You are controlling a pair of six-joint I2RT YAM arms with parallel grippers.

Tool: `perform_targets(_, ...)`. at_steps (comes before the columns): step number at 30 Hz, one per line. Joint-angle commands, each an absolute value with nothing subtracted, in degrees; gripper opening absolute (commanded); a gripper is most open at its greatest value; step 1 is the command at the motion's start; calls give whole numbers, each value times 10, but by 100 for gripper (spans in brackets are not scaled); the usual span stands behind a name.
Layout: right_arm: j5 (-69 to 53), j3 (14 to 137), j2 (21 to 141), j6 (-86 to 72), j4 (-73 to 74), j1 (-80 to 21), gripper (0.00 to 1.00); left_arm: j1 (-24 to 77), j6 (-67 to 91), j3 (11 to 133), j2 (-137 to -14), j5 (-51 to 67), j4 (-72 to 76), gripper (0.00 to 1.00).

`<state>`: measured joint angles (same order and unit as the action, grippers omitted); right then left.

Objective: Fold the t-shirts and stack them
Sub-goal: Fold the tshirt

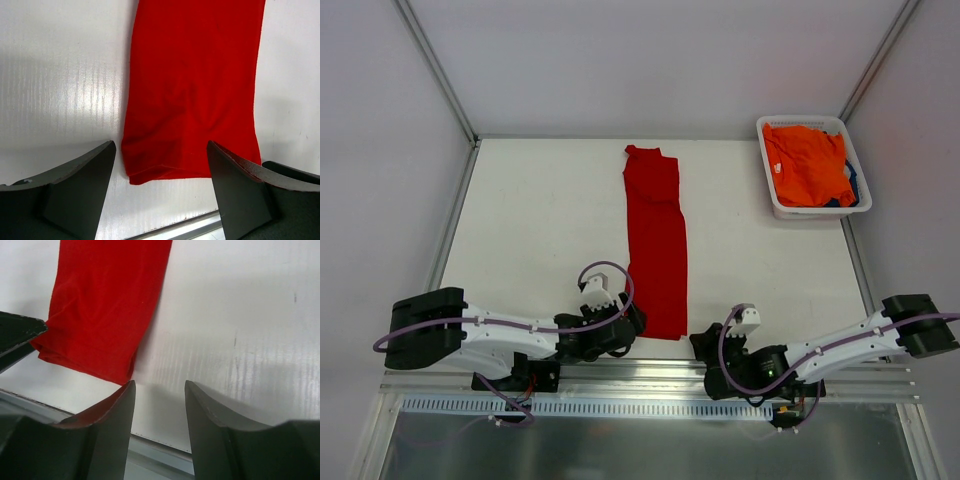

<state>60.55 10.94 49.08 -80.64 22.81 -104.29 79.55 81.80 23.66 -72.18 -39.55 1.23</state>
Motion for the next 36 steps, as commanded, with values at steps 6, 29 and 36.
perform_targets(6,584,99,512,-709,88,-1045,49,802,814,216,-748,-358,-61,77)
perform_targets(29,543,129,562,-569,39,-980,51,802,817,173,-739,-370,-31,72)
perform_targets(36,518,163,594,-525,38,-947,51,814,824,147,-721,-338,-8,68)
